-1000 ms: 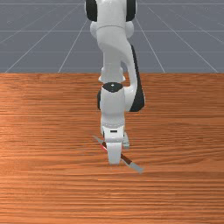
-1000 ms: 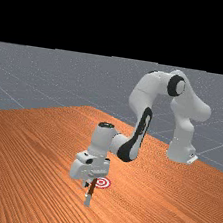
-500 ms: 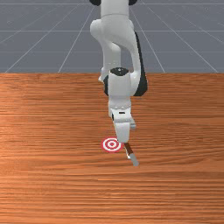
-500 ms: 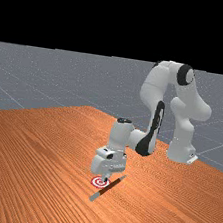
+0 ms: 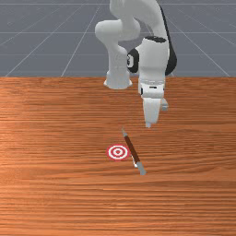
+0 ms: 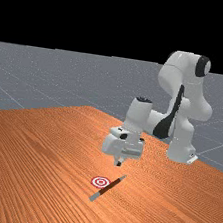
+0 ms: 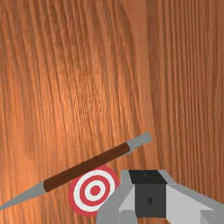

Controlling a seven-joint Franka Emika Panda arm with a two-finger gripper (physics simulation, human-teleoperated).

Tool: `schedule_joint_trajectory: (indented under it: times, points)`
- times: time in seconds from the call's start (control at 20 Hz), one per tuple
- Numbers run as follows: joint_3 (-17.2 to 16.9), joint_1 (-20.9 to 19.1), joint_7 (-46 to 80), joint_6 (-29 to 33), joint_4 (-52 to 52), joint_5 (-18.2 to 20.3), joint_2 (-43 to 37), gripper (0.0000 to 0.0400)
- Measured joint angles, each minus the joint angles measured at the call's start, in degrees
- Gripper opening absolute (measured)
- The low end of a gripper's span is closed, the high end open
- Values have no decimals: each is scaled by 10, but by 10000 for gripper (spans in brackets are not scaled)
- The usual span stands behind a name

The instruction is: Pick up the pen and put it to the marker

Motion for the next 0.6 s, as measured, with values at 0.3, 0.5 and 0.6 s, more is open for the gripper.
schedule_joint_trajectory:
  times: [0.3,0.5,0.6]
  points:
    - [-30,55,75,71,1,-12,65,0]
    - [-31,56,46,154,-25,-22,117,0]
    - [7,21,23,141,-27,-10,112,0]
